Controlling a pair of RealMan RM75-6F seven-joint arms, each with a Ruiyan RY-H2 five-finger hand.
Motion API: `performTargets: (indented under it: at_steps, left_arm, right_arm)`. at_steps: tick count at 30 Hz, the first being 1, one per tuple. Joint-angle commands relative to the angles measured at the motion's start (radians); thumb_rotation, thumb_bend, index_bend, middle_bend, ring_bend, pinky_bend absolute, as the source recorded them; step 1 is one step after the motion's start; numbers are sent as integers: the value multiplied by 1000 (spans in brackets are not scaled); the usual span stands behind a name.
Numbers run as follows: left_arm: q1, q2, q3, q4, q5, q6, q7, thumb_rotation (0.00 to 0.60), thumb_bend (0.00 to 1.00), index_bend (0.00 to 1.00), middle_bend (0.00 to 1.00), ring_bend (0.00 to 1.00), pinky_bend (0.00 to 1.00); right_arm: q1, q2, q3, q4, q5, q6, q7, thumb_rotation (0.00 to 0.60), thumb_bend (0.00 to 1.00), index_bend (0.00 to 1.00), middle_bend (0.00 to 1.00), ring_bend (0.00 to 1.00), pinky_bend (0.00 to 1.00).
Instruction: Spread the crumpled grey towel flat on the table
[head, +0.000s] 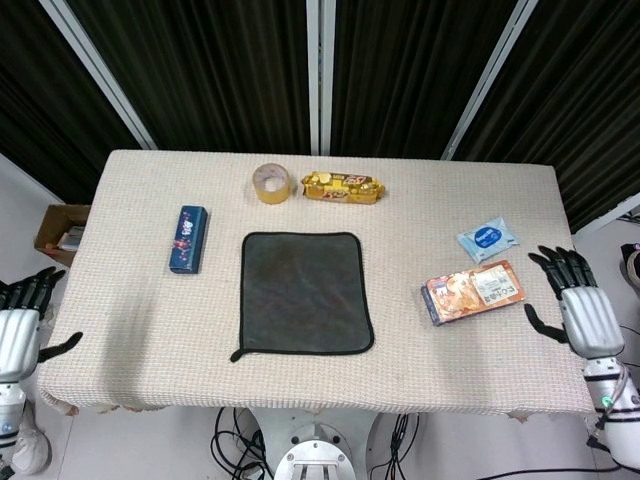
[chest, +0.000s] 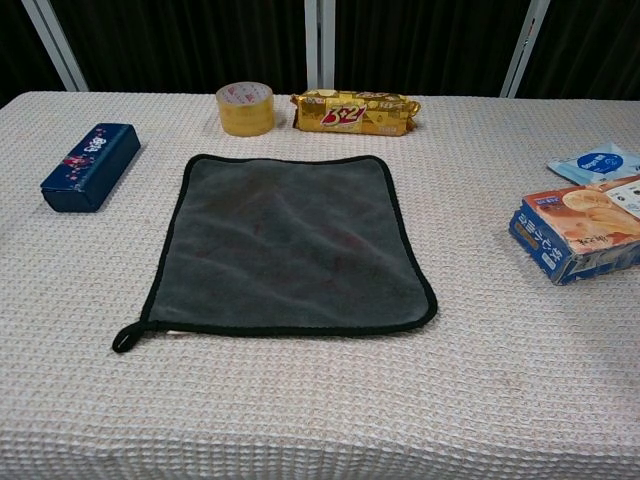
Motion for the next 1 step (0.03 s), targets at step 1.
performTargets:
  at_steps: [1]
  left_arm:
    - [46,-7,35,-1,40,44,-3,600,45,156,123,152,184]
  right_arm:
    - [-71,-24,-25,27,-38,71,21,600,295,124,76,0,0]
